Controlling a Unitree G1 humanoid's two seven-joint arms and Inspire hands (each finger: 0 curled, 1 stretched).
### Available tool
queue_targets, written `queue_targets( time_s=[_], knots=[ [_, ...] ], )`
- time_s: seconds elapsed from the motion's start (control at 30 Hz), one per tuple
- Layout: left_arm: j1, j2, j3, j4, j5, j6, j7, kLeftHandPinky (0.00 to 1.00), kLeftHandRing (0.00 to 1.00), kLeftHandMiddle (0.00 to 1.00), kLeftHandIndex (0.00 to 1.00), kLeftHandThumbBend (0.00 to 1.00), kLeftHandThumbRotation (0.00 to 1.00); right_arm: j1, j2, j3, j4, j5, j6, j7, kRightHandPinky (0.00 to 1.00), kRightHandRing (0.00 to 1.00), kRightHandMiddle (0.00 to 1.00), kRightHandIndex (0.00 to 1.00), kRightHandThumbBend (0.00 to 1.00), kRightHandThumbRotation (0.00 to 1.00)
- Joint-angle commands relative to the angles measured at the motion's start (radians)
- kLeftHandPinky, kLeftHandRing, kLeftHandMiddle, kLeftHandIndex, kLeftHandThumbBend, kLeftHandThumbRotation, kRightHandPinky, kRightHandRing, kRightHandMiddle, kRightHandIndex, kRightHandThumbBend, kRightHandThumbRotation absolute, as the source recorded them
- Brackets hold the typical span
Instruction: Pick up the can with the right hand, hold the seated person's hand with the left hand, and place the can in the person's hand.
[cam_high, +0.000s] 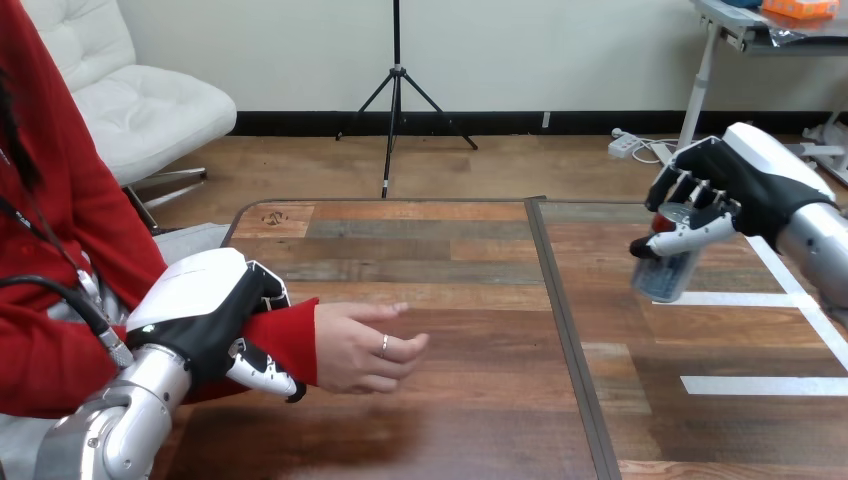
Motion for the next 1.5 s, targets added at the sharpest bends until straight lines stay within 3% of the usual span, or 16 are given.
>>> queue_targets(
  time_s=[0.0,0.6,1.13,1.47],
  knots=[
    [-0.186,-0.032,0.041,-0.124,-0.041,-0.072,0.069,0.26,0.30,0.35,0.35,0.78,0.00,-0.162,0.045,-0.020,-0.072,0.019,0.013,-0.048,0.33,0.37,0.43,0.48,0.71,0.00],
    [-0.239,-0.065,0.022,-0.121,-0.041,-0.065,0.053,0.26,0.31,0.35,0.35,0.75,0.00,-0.174,0.092,-0.025,-0.080,0.028,-0.032,-0.051,0.31,0.35,0.42,0.47,0.69,0.00],
    [-0.261,-0.097,0.004,-0.118,-0.040,-0.064,0.042,0.23,0.29,0.35,0.35,0.77,0.00,-0.186,0.131,-0.016,-0.108,0.016,-0.008,-0.045,0.31,0.35,0.41,0.46,0.68,0.00],
    [-0.274,-0.123,-0.009,-0.112,-0.028,-0.051,0.038,0.23,0.30,0.36,0.36,0.75,0.00,-0.193,0.155,-0.010,-0.123,0.012,-0.024,-0.044,0.31,0.35,0.41,0.45,0.69,0.00]
  ],
)
